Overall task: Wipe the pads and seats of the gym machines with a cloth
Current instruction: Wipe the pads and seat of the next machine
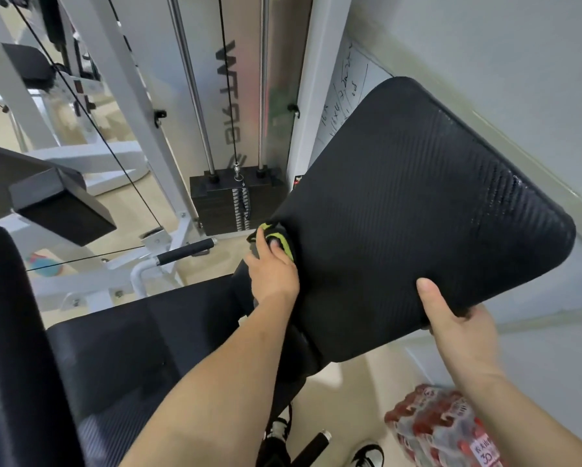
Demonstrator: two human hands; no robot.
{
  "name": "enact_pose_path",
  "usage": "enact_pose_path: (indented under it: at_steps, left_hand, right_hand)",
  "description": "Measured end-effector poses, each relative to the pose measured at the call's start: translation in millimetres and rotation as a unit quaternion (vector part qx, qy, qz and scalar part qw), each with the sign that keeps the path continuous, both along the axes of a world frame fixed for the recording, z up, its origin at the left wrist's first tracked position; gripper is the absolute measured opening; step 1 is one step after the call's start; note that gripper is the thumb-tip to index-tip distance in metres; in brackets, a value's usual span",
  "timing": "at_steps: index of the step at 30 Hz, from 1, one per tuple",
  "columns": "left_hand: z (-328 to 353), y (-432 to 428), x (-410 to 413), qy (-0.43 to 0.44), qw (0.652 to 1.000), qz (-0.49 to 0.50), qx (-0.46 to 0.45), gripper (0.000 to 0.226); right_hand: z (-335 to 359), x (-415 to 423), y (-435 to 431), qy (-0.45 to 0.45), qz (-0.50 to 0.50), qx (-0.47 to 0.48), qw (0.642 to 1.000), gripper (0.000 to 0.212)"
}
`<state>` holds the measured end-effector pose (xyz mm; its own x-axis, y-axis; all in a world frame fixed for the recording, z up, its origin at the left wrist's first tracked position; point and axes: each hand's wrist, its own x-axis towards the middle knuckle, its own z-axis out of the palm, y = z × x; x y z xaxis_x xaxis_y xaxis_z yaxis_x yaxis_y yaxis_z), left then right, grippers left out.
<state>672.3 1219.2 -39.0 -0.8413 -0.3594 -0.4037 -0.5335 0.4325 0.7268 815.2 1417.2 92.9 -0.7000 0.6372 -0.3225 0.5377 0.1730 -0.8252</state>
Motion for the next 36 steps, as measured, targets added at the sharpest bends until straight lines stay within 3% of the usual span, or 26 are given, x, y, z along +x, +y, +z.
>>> enact_pose_path:
  at_steps: [7, 9, 11, 13, 15, 17, 20, 23, 26, 28, 32, 34, 36]
  left_hand:
    - [-21, 48, 112, -0.191, 0.963, 0.138, 0.131, 0.048]
    - [-7, 66, 137, -0.211, 0.949, 0.166, 0.167, 0.046]
    - [30, 81, 144, -0.151, 0.966, 0.128, 0.168, 0.044]
    - [76, 94, 130, 0.014, 0.989, 0.043, 0.144, 0.042]
    - [124, 110, 107, 0.203, 0.972, -0.077, 0.093, 0.044]
    - [159, 127, 84, 0.300, 0.937, -0.178, 0.019, 0.050]
    - [157, 136, 70, 0.290, 0.938, -0.180, -0.055, 0.051]
    - [120, 132, 99, 0.198, 0.963, -0.072, -0.170, 0.056]
    - [88, 130, 132, 0.040, 0.994, 0.021, -0.095, 0.053]
    - [81, 133, 140, 0.020, 0.998, 0.045, -0.031, 0.054]
    - [115, 142, 111, 0.094, 0.993, 0.065, 0.035, 0.049]
    - [147, 143, 85, 0.193, 0.981, 0.025, 0.022, 0.047]
    - [179, 149, 63, 0.320, 0.946, -0.052, -0.014, 0.051]
  right_hand:
    - [-5, 4, 2, 0.010, 0.029, -0.005, 1.000, 0.061]
    - [-6, 4, 4, 0.011, 0.051, -0.003, 0.999, 0.068]
    - [1, 8, 11, 0.012, 0.085, -0.005, 0.996, 0.078]
    - [12, 8, 20, 0.020, 0.109, -0.022, 0.994, 0.077]
    - [30, 8, 30, 0.061, 0.109, -0.044, 0.991, 0.058]
    - [53, 5, 47, 0.105, 0.079, -0.056, 0.990, 0.049]
    - [79, -8, 71, 0.148, 0.094, -0.019, 0.984, 0.059]
    - [95, -16, 88, 0.147, 0.158, 0.059, 0.975, 0.052]
    - [97, -21, 99, 0.167, 0.187, 0.112, 0.962, 0.037]
    - [100, -27, 101, 0.155, 0.184, 0.124, 0.963, 0.032]
    - [112, -40, 102, 0.118, 0.172, 0.178, 0.962, 0.023]
    - [117, -47, 101, 0.101, 0.167, 0.192, 0.962, 0.031]
    - [124, -54, 101, 0.083, 0.168, 0.208, 0.960, 0.036]
